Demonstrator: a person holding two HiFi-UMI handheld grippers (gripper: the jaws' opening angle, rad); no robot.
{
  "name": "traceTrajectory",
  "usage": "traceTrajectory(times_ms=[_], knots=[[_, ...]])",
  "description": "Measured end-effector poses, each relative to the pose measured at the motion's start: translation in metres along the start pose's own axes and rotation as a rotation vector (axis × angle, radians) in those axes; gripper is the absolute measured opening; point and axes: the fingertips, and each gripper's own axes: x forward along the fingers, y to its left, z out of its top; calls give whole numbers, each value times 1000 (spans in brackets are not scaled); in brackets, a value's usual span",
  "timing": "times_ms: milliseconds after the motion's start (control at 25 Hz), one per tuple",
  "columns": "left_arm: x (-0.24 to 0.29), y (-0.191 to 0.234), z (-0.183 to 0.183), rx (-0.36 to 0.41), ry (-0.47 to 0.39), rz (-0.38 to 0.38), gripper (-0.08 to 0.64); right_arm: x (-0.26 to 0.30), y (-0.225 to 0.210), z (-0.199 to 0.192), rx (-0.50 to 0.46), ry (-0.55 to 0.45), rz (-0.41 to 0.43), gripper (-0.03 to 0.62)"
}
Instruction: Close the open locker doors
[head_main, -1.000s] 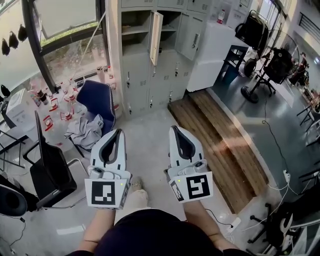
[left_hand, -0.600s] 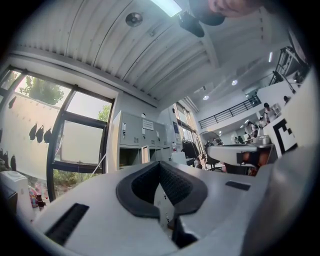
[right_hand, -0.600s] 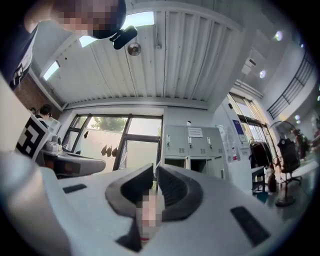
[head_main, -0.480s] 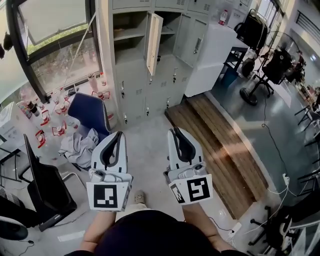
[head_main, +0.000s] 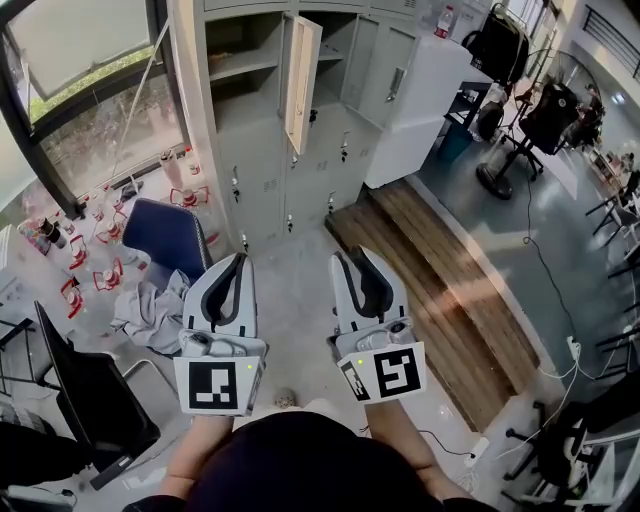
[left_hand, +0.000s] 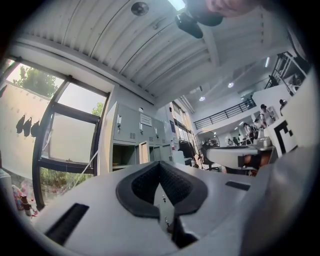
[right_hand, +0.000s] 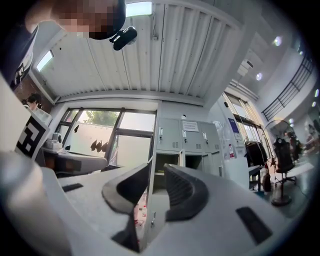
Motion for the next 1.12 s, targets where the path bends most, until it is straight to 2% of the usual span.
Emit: traceTrajectory(times_ms=[320,600,880,1120], knots=[[22,15,-18,-22,21,3,3,19,-7,-21,13,30,-12,98],[51,21,-26,-18,23,17,3,49,-20,-37,43,45,28,121],[110,30,-39,-19,35,40,3,102,-50,-59,40,67,65,149],[176,38,-46,-5,39,76,3,159,-95,-75,32,84,90,166]])
